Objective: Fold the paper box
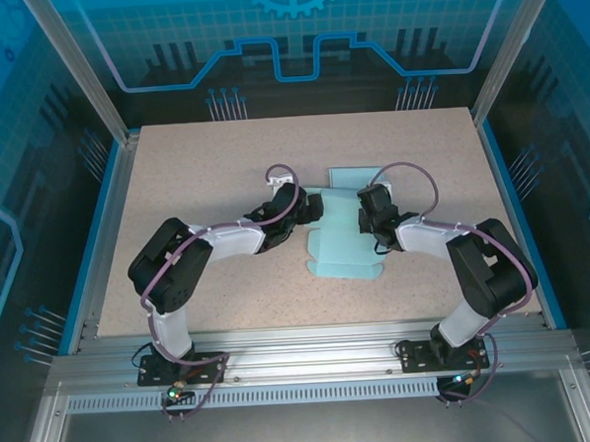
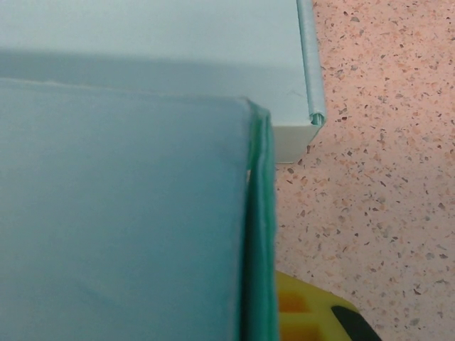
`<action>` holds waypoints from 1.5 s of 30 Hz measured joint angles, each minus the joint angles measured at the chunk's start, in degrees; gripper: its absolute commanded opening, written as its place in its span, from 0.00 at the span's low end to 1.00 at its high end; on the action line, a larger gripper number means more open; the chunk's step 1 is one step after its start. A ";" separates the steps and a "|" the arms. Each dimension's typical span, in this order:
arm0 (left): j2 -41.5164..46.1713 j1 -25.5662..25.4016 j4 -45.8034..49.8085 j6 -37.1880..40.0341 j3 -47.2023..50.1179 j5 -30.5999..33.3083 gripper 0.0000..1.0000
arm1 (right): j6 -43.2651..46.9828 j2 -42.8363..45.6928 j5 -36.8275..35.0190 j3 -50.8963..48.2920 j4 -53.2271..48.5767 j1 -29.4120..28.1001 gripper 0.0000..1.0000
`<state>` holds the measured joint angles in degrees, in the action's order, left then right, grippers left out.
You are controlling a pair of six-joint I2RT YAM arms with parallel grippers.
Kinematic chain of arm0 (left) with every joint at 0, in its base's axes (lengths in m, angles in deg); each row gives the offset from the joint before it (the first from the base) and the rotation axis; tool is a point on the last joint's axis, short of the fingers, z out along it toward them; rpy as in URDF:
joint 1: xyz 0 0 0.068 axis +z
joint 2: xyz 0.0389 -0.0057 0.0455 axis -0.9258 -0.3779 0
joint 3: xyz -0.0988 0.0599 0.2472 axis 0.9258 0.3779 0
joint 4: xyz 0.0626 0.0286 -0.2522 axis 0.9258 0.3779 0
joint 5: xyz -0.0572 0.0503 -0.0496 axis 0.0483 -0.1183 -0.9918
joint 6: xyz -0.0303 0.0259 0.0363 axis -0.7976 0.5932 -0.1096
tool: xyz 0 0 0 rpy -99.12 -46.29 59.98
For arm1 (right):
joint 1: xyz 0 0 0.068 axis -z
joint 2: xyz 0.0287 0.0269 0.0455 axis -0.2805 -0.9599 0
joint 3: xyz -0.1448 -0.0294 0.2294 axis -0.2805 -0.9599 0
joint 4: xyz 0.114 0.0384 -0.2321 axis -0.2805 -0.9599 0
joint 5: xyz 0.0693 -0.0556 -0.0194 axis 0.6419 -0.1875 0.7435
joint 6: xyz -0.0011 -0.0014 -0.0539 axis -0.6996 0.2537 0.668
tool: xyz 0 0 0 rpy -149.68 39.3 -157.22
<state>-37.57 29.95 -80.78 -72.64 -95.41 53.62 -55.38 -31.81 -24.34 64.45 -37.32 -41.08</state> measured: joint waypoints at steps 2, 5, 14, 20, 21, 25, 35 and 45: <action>0.09 -0.09 -0.07 0.00 0.13 0.26 0.99 | -0.02 -0.02 -0.04 0.02 0.02 0.00 0.01; 2.34 -0.39 -0.55 -0.02 2.93 0.96 0.99 | 0.02 -0.04 0.39 0.24 0.02 -0.04 0.01; 20.06 -1.11 0.20 -3.65 17.27 3.65 0.99 | 0.15 -0.13 1.97 0.33 0.07 -0.35 0.00; 28.76 -1.16 -0.04 -7.45 24.83 2.89 0.98 | 0.24 1.03 3.52 -0.04 -0.20 -1.44 0.00; 29.81 -1.27 -0.37 -8.02 25.97 2.40 0.98 | 0.22 1.75 3.85 -0.24 -0.37 -1.70 0.00; 31.85 -3.39 -2.62 -10.12 29.55 0.04 0.99 | 0.20 4.66 5.01 -0.85 -0.48 -1.95 0.00; 25.77 -9.90 -9.27 -12.20 29.99 -4.04 0.99 | 0.00 6.67 6.95 -1.31 -0.13 -1.95 0.00; 18.03 -9.57 -13.81 -11.43 25.44 -4.55 0.99 | 0.00 9.66 7.63 -3.23 -0.13 -1.95 0.01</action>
<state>-19.54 20.38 -94.59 -84.07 -69.97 49.08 -55.38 -22.15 -16.71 61.21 -37.45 -43.03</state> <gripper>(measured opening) 0.988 0.091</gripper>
